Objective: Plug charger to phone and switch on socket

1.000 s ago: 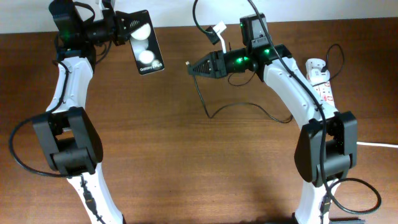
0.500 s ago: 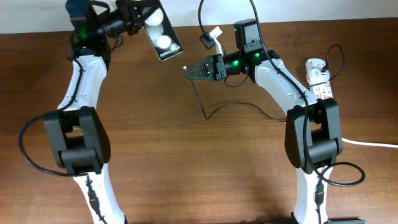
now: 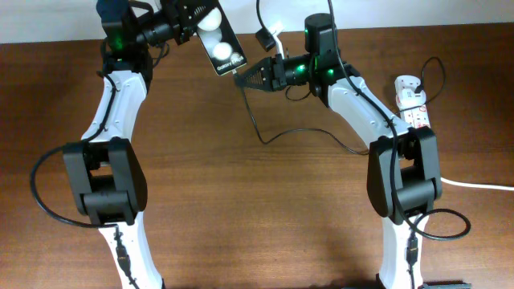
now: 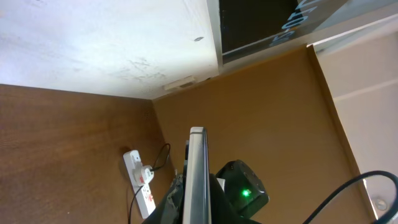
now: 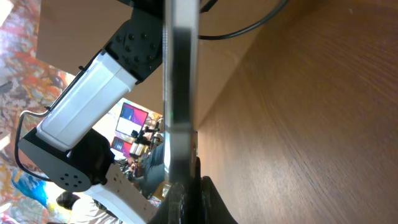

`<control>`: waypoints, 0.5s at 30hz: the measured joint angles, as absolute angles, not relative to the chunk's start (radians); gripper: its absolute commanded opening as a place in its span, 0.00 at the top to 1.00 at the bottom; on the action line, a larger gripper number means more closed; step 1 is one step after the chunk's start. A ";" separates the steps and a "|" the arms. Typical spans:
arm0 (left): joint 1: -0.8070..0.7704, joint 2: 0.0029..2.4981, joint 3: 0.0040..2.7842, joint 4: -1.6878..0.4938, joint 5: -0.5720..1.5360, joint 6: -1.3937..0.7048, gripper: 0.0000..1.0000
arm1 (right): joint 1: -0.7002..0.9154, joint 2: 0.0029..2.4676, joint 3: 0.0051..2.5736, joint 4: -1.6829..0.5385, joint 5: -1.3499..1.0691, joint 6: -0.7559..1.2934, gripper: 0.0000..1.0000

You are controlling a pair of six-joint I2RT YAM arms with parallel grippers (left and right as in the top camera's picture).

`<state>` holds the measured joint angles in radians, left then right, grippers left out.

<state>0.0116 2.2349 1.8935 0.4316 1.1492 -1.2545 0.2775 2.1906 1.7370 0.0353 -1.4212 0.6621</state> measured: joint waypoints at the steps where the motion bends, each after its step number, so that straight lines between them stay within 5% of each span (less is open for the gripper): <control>1: 0.012 2.235 1.893 0.431 1.151 -1.254 1.00 | 0.285 2.191 1.737 0.051 -1.421 0.663 0.96; 15: 0.054 2.235 1.893 0.431 1.195 -1.253 1.00 | 0.298 2.191 1.737 0.059 -1.435 0.677 0.96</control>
